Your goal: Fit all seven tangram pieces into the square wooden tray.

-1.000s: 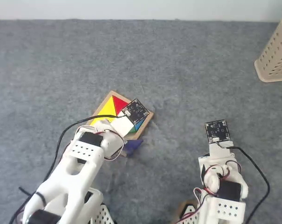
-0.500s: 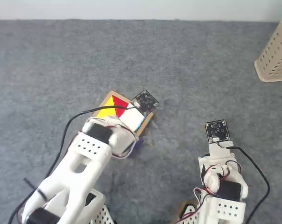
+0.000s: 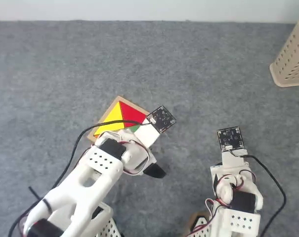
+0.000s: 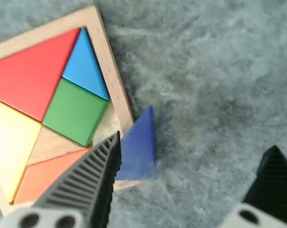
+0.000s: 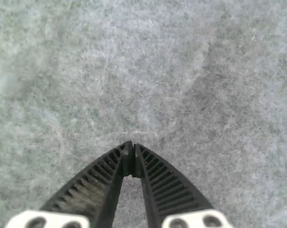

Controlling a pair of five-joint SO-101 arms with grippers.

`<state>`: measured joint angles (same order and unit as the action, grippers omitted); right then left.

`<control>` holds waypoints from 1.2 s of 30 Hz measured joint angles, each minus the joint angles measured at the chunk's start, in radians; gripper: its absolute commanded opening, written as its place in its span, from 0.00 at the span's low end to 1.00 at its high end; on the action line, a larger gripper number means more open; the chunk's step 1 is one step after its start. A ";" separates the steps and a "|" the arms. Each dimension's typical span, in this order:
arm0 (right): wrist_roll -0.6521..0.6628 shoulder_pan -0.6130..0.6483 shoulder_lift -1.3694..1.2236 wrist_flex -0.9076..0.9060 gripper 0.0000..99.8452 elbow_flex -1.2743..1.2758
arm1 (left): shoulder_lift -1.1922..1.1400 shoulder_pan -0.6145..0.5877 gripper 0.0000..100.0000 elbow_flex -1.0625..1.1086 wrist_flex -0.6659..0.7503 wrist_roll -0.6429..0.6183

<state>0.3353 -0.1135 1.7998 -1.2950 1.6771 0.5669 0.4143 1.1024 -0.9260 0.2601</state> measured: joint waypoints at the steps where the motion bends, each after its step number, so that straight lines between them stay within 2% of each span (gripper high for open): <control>1: 0.000 0.000 0.000 0.000 0.01 0.000 | 0.000 0.000 0.42 0.000 0.002 0.000; 7: 0.000 0.000 0.000 0.000 0.01 0.000 | 0.000 0.064 0.40 -0.031 -0.032 0.000; 9: 0.000 0.000 0.000 0.000 0.01 0.000 | 0.000 0.115 0.32 -0.031 -0.043 0.009; 14: 0.000 0.000 0.000 0.000 0.01 0.000 | 0.000 0.247 0.02 -0.031 -0.046 0.066; 15: 0.000 0.000 0.000 0.000 0.01 0.000 | 0.000 0.250 0.00 -0.031 -0.046 0.066; 18: 0.000 0.000 0.000 0.000 0.01 0.000 | 0.000 0.261 0.04 -0.031 -0.041 0.040; 26: 0.000 0.000 0.000 0.000 0.01 0.000 | 0.000 0.261 0.04 0.005 -0.009 0.029; 31: 0.000 0.000 0.000 0.000 0.01 0.000 | 0.000 0.183 0.01 0.038 -0.009 0.029; 36: 0.000 0.000 0.000 0.000 0.01 0.000 | 0.000 0.155 0.01 0.043 -0.009 0.023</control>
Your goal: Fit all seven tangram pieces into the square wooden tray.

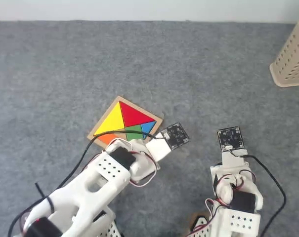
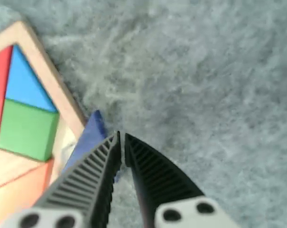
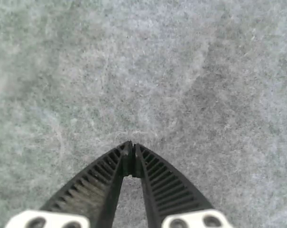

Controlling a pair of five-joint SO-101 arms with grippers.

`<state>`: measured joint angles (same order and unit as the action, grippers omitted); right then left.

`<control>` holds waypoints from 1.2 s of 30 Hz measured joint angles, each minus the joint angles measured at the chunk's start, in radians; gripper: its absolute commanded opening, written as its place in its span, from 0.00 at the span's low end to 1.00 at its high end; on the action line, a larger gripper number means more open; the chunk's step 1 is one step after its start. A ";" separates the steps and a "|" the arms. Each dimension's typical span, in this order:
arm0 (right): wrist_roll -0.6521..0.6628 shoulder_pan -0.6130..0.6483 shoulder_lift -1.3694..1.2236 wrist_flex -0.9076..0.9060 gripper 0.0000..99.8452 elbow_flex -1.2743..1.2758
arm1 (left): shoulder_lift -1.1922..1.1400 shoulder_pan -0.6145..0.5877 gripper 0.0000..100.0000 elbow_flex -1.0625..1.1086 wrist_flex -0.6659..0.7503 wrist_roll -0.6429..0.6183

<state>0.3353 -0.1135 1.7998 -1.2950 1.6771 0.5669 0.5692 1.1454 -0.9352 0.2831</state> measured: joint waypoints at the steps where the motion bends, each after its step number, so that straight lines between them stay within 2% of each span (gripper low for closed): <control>1: 0.000 0.000 0.000 0.000 0.01 0.000 | 0.000 -0.011 0.01 0.002 0.000 0.000; 7: 0.000 0.000 0.000 0.000 0.01 0.000 | 0.000 -0.081 0.01 0.002 0.000 -0.003; 15: 0.000 0.000 0.000 0.000 0.01 0.000 | 0.002 -0.086 0.01 -0.008 0.002 0.002; 18: 0.000 0.000 0.000 0.000 0.01 0.000 | 0.034 -0.025 0.01 -0.017 -0.005 -0.002; 21: 0.000 0.000 0.000 0.000 0.01 0.000 | 0.064 0.092 0.01 -0.014 -0.014 0.002; 23: 0.000 0.000 0.000 0.000 0.01 0.000 | 0.066 0.110 0.01 -0.009 -0.012 0.002; 29: 0.000 0.000 0.000 0.000 0.01 0.000 | -0.055 -0.018 0.01 -0.002 0.041 -0.003; 36: 0.000 0.000 0.000 0.000 0.01 0.000 | -0.180 -0.037 0.01 -0.051 0.028 0.000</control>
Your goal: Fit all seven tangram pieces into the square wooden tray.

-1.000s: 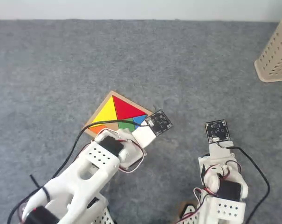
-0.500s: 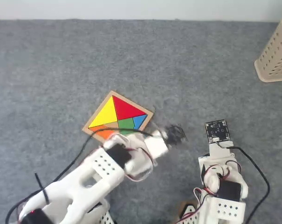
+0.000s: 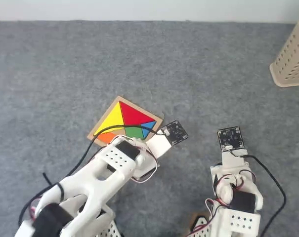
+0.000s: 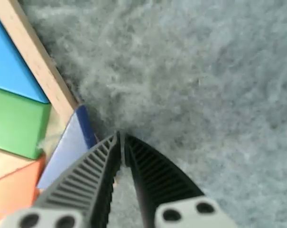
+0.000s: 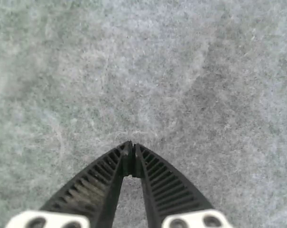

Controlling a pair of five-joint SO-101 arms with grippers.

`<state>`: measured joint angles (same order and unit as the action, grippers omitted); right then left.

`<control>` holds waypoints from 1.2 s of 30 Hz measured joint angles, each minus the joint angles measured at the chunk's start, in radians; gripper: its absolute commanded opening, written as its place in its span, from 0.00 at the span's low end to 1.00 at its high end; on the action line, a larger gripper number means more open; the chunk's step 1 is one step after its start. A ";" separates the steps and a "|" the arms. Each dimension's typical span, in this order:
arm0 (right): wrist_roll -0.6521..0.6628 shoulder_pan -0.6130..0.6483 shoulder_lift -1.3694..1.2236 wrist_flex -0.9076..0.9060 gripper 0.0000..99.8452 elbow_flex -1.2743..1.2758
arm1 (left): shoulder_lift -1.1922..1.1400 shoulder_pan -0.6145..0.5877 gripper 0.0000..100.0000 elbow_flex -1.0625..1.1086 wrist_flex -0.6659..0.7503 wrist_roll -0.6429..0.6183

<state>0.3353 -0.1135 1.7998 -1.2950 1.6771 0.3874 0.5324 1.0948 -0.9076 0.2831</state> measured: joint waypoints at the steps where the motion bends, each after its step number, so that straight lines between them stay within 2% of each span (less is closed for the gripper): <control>1: 0.000 0.000 0.000 0.000 0.01 0.000 | -0.002 -0.002 0.01 -0.003 0.000 -0.002; 8: 0.000 0.000 0.000 0.000 0.01 0.000 | -0.002 -0.015 0.01 -0.006 0.000 0.003; 16: 0.000 0.000 0.000 0.000 0.01 0.000 | -0.012 -0.164 0.01 -0.052 0.000 0.003; 25: 0.000 0.000 0.000 0.000 0.01 0.000 | -0.012 -0.133 0.01 -0.052 0.000 0.054; 30: 0.000 0.000 0.000 0.000 0.01 0.000 | -0.012 -0.181 0.01 -0.052 0.071 -0.043; 36: 0.000 0.000 0.000 0.000 0.01 0.000 | -0.012 -0.387 0.01 -0.052 0.150 -0.176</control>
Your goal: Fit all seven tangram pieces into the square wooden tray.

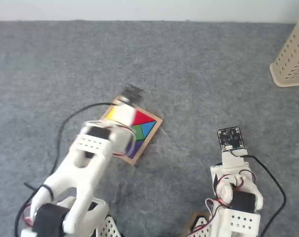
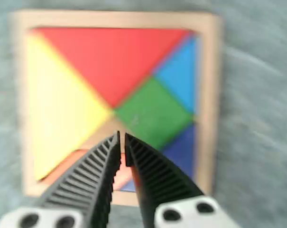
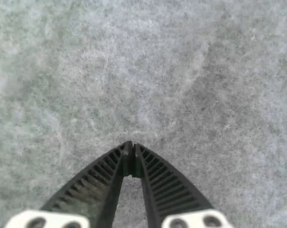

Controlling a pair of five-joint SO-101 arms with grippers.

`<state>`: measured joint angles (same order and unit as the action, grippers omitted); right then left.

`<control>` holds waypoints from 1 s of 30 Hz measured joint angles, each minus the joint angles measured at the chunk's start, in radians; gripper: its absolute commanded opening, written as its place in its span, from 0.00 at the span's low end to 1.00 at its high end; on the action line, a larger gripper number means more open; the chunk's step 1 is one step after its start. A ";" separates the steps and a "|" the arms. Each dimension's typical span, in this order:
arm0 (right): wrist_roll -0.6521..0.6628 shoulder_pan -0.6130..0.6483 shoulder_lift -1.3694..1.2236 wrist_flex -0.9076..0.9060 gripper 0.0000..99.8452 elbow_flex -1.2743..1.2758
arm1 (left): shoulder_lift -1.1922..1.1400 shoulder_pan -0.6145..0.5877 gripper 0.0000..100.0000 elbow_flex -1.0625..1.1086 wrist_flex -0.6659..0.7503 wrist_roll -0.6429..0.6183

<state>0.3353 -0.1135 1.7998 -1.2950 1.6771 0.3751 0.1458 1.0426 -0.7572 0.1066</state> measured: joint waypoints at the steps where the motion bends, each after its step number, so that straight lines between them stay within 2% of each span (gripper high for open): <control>1: 0.000 0.000 0.000 0.000 0.01 0.000 | 0.000 -0.038 0.01 0.000 0.011 -0.020; 5: 0.000 0.000 0.000 0.000 0.01 0.000 | 0.000 -0.144 0.01 0.000 0.038 -0.044; 11: 0.000 0.000 0.000 0.000 0.01 0.000 | 0.117 -0.209 0.01 0.028 0.038 -0.084; 20: 0.000 0.000 0.000 0.000 0.01 0.000 | 0.647 -0.215 0.01 0.299 0.038 -0.084; 26: 0.000 0.000 0.000 0.000 0.01 0.000 | 1.036 -0.212 0.01 0.500 0.137 -0.084; 30: 0.000 0.000 0.000 0.000 0.01 0.000 | 1.270 -0.212 0.01 0.617 0.147 -0.084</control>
<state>0.3353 -0.1135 1.7998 -1.2950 1.6771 1.6456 -0.0660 1.6594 -0.6099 0.0222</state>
